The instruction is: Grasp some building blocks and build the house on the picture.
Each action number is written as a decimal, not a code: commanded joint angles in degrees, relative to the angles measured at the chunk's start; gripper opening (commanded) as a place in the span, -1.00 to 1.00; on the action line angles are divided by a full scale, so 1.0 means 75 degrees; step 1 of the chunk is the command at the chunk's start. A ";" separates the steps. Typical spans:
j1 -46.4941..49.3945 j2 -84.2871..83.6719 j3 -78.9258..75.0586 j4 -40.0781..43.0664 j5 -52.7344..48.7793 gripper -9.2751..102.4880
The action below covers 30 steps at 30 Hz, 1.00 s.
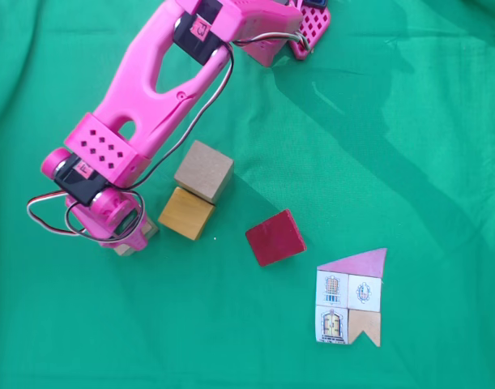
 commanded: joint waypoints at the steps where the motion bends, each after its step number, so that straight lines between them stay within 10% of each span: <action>1: 0.0047 0.0070 -0.0234 0.0047 -0.0012 -0.47; 30: 0.0094 0.0844 -0.0223 0.0059 0.0012 -0.47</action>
